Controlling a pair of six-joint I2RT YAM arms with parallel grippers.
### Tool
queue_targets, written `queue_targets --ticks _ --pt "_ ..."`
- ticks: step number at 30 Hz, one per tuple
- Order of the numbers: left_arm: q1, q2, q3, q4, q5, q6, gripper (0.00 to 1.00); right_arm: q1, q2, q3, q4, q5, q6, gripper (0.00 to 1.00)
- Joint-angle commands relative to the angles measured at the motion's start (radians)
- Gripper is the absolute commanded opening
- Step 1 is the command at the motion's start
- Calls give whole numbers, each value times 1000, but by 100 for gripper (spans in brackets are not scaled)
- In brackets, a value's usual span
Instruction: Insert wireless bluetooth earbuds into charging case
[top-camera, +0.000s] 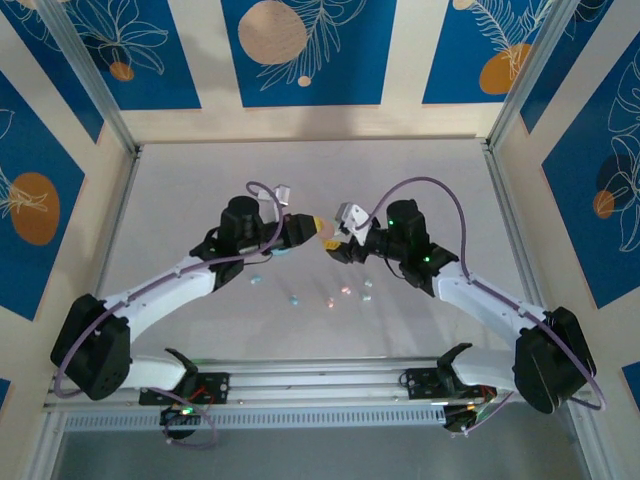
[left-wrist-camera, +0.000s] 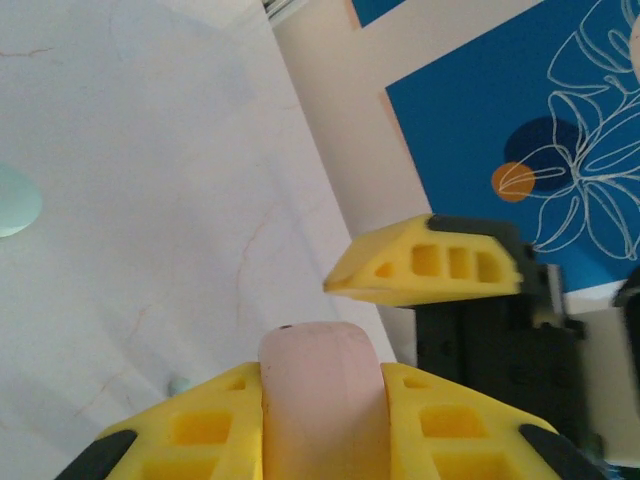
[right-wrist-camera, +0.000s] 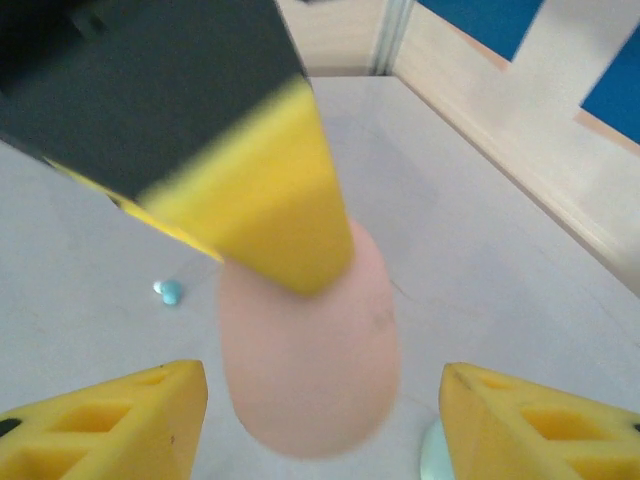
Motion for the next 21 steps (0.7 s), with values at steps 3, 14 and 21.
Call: queue_targets --ticks 3,14,21 --pt "2 -27 -35 167 24 -147 16 -108 -35 -33 53 -160 98 64" --pt "1 -41 -17 140 59 -188 17 -93 -28 -37 144 -278 -19 64" --pt "0 -45 -21 143 72 -206 17 -87 1 -5 192 -284 -19 61"
